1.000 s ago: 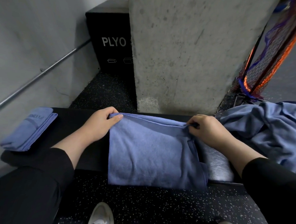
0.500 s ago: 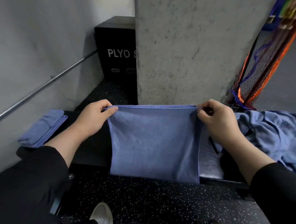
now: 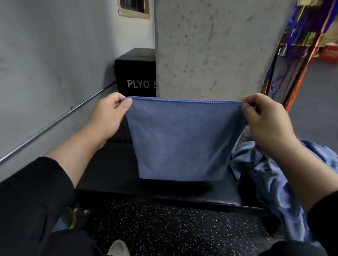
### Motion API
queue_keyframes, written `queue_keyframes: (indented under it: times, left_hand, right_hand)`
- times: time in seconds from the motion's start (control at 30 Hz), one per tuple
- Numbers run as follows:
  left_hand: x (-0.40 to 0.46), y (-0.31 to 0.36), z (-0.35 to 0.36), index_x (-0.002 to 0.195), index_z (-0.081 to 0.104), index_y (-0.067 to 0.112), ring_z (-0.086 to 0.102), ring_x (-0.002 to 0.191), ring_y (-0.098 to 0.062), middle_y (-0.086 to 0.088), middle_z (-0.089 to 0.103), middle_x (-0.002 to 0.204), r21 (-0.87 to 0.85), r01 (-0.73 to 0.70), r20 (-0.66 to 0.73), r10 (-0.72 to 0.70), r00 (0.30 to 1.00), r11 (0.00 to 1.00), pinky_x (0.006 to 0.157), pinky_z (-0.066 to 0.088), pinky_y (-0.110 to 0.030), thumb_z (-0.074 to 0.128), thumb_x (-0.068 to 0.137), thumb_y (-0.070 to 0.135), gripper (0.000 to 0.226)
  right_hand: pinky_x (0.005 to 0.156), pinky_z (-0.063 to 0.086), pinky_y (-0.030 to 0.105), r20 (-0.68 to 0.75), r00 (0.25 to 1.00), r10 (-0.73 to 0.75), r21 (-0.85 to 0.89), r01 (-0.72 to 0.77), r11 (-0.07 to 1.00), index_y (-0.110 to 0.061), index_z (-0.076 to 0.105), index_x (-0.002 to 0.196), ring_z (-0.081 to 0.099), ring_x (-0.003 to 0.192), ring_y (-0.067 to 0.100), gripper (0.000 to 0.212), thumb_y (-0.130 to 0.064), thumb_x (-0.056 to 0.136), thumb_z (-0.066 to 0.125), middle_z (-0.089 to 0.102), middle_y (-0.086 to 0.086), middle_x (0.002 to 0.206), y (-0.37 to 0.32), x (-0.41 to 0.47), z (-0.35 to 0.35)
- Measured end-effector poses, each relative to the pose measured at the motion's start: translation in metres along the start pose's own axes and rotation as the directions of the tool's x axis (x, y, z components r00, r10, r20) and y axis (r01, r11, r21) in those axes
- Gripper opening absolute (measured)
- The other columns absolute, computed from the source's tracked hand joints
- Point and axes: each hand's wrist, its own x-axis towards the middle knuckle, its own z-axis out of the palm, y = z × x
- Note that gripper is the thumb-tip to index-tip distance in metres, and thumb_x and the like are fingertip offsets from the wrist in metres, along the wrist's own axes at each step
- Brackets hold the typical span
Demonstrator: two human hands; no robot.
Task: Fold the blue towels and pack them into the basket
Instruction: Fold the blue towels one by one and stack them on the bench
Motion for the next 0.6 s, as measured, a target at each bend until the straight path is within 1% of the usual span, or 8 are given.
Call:
queue_keyframes:
  times: [0.07,0.13,0.2,0.3,0.4,0.47,0.53,0.6]
  left_hand:
    - [-0.003,0.005,0.003,0.079,0.062,0.024,0.057,0.075,-0.019,0.000,0.066,0.077,-0.031,0.012,0.008,-0.012,1.000,0.999,0.086,0.054,-0.058,0.058,0.100,0.029,0.021]
    - [-0.006,0.006,0.006,0.083,0.060,0.017,0.058,0.068,-0.014,0.000,0.064,0.074,-0.050,0.027,0.021,-0.026,0.999,0.998,0.074,0.055,-0.046,0.055,0.104,0.020,0.022]
    - [-0.008,0.006,0.007,0.085,0.060,0.014,0.056,0.061,-0.009,0.002,0.062,0.070,-0.063,0.046,0.036,-0.044,0.998,0.997,0.064,0.051,-0.035,0.053,0.105,0.019,0.022]
    - [-0.008,0.001,0.007,0.082,0.062,0.017,0.052,0.060,-0.010,0.000,0.059,0.071,-0.128,0.126,0.097,-0.114,0.989,0.984,0.056,0.044,-0.026,0.054,0.105,0.023,0.025]
    - [0.001,-0.010,0.005,0.078,0.066,0.018,0.054,0.061,-0.012,-0.002,0.062,0.073,-0.169,0.226,0.158,-0.200,0.967,0.959,0.055,0.043,-0.024,0.058,0.102,0.026,0.027]
    - [0.011,-0.020,0.007,0.078,0.068,0.017,0.054,0.063,-0.014,-0.004,0.063,0.075,-0.158,0.268,0.178,-0.240,0.954,0.950,0.057,0.044,-0.026,0.062,0.100,0.029,0.026]
    - [0.026,-0.034,0.012,0.076,0.067,0.018,0.054,0.064,-0.015,-0.004,0.063,0.075,-0.137,0.300,0.173,-0.275,0.946,0.944,0.058,0.044,-0.028,0.064,0.098,0.032,0.026]
    - [0.047,-0.052,0.024,0.073,0.066,0.019,0.055,0.060,-0.013,-0.001,0.064,0.072,-0.116,0.319,0.150,-0.301,0.942,0.941,0.055,0.045,-0.026,0.065,0.098,0.030,0.028]
  right_hand:
    - [0.071,0.042,0.031,-0.024,0.999,0.040,0.075,-0.038,0.996,-0.027,0.065,0.098,0.055,0.073,0.012,0.011,-0.023,0.100,0.055,0.063,-0.010,0.079,0.000,-0.001,0.000]
    - [0.071,0.050,0.035,-0.038,0.996,0.085,0.153,-0.079,0.985,-0.025,0.066,0.097,0.055,0.069,0.010,0.010,-0.024,0.099,0.057,0.063,-0.009,0.077,0.002,-0.004,0.002]
    - [0.077,0.055,0.044,-0.031,0.991,0.132,0.208,-0.123,0.970,-0.023,0.069,0.098,0.056,0.074,0.011,0.011,-0.025,0.099,0.058,0.066,-0.005,0.081,0.004,-0.007,0.003]
    - [0.079,0.054,0.046,0.015,0.983,0.184,0.248,-0.182,0.952,-0.022,0.071,0.097,0.056,0.077,0.012,0.013,-0.026,0.099,0.059,0.069,0.001,0.087,0.008,-0.007,0.006]
    - [0.073,0.052,0.040,0.042,0.972,0.231,0.301,-0.233,0.925,-0.023,0.073,0.093,0.056,0.075,0.011,0.013,-0.029,0.096,0.062,0.070,-0.002,0.083,0.016,0.000,0.014]
    - [0.070,0.049,0.035,0.054,0.964,0.262,0.318,-0.265,0.910,-0.024,0.075,0.092,0.057,0.075,0.010,0.013,-0.031,0.094,0.065,0.072,0.001,0.085,0.023,0.007,0.024]
    - [0.068,0.048,0.033,0.065,0.959,0.276,0.319,-0.282,0.905,-0.021,0.076,0.094,0.056,0.075,0.011,0.013,-0.029,0.094,0.065,0.073,0.004,0.088,0.032,0.019,0.039]
    - [0.065,0.046,0.032,0.066,0.952,0.299,0.309,-0.304,0.901,-0.017,0.076,0.099,0.053,0.071,0.011,0.015,-0.026,0.095,0.064,0.068,0.002,0.082,0.043,0.037,0.062]
